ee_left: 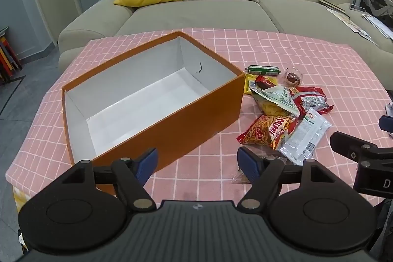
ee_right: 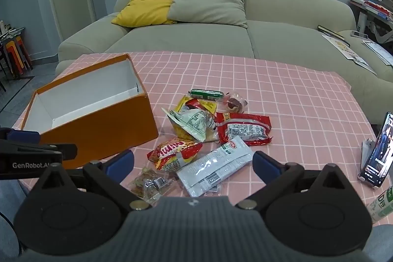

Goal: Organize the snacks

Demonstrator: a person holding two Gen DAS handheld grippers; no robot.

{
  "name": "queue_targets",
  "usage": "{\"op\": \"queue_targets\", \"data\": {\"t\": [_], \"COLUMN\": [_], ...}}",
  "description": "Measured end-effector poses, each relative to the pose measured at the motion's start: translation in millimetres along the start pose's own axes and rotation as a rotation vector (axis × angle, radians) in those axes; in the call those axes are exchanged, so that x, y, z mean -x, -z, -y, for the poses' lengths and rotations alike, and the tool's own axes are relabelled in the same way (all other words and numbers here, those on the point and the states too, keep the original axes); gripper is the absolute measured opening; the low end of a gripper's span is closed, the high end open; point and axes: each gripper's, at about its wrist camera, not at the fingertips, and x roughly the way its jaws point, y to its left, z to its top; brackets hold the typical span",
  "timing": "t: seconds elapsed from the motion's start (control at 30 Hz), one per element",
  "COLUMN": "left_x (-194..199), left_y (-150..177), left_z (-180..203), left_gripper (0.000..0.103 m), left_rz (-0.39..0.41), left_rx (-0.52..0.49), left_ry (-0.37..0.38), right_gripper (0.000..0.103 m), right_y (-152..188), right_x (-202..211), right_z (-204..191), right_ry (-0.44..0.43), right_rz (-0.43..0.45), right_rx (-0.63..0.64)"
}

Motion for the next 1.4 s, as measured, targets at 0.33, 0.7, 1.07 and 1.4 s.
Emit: {"op": "queue_targets", "data": {"t": [0.33,0.7,1.07,1.4], "left_x": [2.2,2.4,5.1,6.1], "left_y": [-3.8,-2.3,-1.7,-0.9], "left_z": [-7.4,-4.7,-5.6,-5.7], "left_gripper": [0.084,0.082,0.082,0.082], "left_rz": [-0.004,-0.005,0.007,0.011], "left_rx": [0.013,0.025,0.028,0.027], "left_ry": [0.000,0.021,0.004,0.004], "right_gripper": [0.099,0.099,0.099,0.099], "right_y": [-3.3,-2.5,-3.7,-3.5], "right_x": [1.3,0.9,0.5,0.9], "right_z": [-3.4,-1.2,-1.5,-1.8], "right_ry": [-0.005,-0.020,-0.023,-0.022], "right_rz": [0.010,0.019,0.019,0.020], "right_rx": [0.002,-0.006,-0.009,-0.010]}}
